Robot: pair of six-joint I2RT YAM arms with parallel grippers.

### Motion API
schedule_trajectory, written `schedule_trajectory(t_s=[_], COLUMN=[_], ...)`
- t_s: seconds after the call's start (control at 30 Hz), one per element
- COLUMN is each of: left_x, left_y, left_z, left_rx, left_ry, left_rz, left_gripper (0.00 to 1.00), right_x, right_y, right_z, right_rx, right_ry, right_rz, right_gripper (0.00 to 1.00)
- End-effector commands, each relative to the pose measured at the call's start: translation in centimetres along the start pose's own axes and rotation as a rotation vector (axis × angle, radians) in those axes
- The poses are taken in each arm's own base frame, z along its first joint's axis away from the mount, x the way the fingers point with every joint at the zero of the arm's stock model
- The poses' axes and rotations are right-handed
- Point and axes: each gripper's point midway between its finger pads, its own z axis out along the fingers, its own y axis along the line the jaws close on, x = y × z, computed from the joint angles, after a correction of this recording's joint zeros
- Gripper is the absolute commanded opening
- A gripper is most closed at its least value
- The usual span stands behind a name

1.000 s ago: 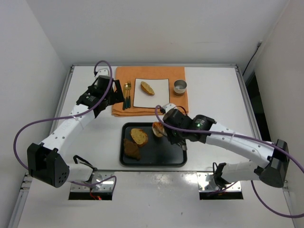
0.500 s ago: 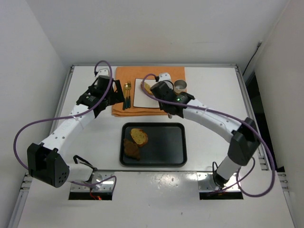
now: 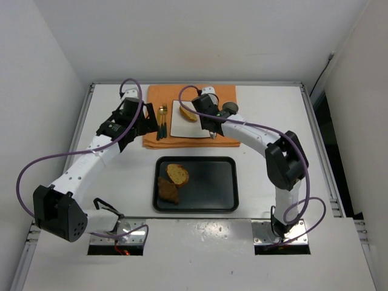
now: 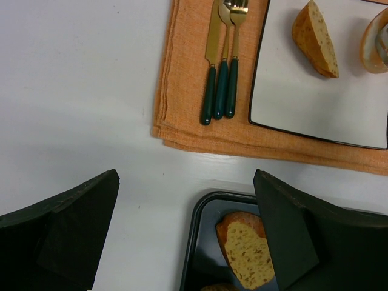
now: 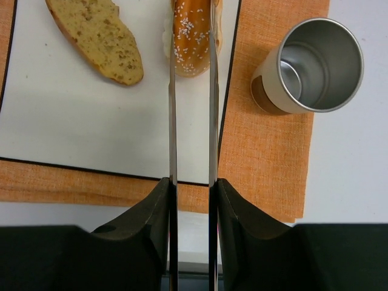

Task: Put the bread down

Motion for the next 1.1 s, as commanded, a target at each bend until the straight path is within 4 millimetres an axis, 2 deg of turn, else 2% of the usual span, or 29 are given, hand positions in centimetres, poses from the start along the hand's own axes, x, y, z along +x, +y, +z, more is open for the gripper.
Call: schedule_trajectory(t_s=[0.0,0.1,0.2,0.37,0.43,0.47,0.5,0.6,0.63,0.67,0.73,0.87,1.0,1.07], left_x=[-1.0,-1.3,-1.1,-1.1,-1.1,-1.1,-1.1,-1.6,-1.6,-1.6,-1.1,-0.5,-0.7,-1.2], left_y=[0.3,0.5,0.6,0.6,0.6,0.6,0.7,0.7,0.7,0.7,0.7,0.8,0.7,0.7], left_z=[-0.8,-1.1,-1.1,-1.1,-1.1,-1.1,-1.1,-1.2,-1.2,-1.2,-1.1,-0.7,-0.6,-0.7], left_rx=[0.01,0.005,0.002,0.002,0.002,0.002,-0.007,-0.011,-0.011,-0.011,-0.004,-0.012,-0.012,-0.016], left_ry=[-0.036,-0.048,-0.04,-0.04,-0.04,-0.04,-0.044,-0.057,-0.057,-0.057,-0.041,-0.026,-0.026,-0.039], left_rz=[-0.017,-0.021,-0.017,-0.017,-0.017,-0.017,-0.018,-0.021,-0.021,-0.021,-0.017,-0.011,-0.011,-0.015], left_gripper=[0.99,0.99,0.99,0.99,0.99,0.99,0.99,0.99,0.99,0.99,0.99,0.99,0.99,0.99], right_x=[-4.0,-3.7,-4.2,-5.1,-5.9,-5.5,-6.0,-5.5,-5.6,-5.6,-5.0,-1.4,4.7,6.3], right_y=[0.8,1.2,1.3,0.5,0.1,0.2,-0.4,-0.1,-0.3,-0.7,-0.3,1.4,4.5,5.6], right_z=[0.2,0.9,0.4,-1.6,-2.7,-3.2,-4.1,-6.0,-7.8,-8.6,-11.5,-14.8,-16.6,-17.9], right_rx=[-0.054,-0.045,-0.059,-0.075,-0.081,-0.086,-0.075,-0.13,-0.157,-0.161,-0.236,-0.378,-0.473,-0.533], right_ry=[-0.105,-0.071,-0.076,-0.104,-0.127,-0.12,-0.139,-0.132,-0.151,-0.16,-0.174,-0.101,0.028,0.064], right_rz=[0.058,0.04,0.043,0.039,0.051,0.041,0.051,0.051,0.064,0.079,0.072,0.019,-0.044,-0.034], right_gripper=[0.31,0.41,0.49,0.49,0.49,0.49,0.49,0.49,0.49,0.49,0.49,0.49,0.49,0.49])
